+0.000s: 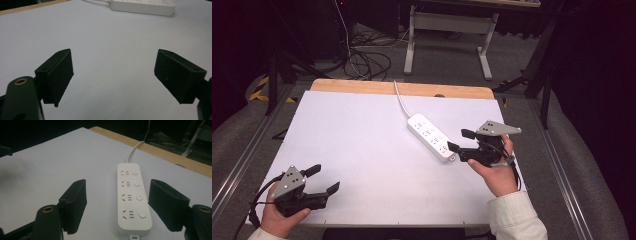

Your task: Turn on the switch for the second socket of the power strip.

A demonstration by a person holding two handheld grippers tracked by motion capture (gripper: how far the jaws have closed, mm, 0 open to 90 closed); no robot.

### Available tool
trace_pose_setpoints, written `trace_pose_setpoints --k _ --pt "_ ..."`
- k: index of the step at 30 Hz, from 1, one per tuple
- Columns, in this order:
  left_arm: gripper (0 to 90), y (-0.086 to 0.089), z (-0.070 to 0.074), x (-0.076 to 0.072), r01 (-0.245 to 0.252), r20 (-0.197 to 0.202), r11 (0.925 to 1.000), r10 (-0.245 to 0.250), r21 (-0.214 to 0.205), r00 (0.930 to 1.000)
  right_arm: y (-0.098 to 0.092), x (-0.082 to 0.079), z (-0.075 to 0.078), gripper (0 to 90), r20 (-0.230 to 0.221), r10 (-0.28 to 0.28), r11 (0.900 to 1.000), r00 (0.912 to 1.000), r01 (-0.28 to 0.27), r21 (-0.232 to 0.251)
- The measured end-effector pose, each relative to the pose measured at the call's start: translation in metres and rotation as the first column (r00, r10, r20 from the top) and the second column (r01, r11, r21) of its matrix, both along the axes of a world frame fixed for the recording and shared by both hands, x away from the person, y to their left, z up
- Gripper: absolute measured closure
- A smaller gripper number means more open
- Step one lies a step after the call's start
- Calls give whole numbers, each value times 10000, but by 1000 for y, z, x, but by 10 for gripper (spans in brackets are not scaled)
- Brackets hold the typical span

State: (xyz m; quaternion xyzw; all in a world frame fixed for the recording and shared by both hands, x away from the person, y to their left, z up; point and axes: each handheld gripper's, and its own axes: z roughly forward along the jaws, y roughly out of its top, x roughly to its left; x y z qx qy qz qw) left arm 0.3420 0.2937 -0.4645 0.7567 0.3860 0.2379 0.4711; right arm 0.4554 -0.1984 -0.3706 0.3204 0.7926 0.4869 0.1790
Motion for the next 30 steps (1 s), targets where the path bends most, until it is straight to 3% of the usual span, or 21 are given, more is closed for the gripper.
trace_pose_setpoints --k 9,30 --pt "166 -1 0 -1 49 -100 9999 -48 119 9999 -23 -19 -20 239 -23 379 9991 9993 -378 199" --pt "165 -2 0 -1 84 -29 9998 -84 184 10000 -40 -39 -80 205 -527 820 9966 9952 -823 -47"
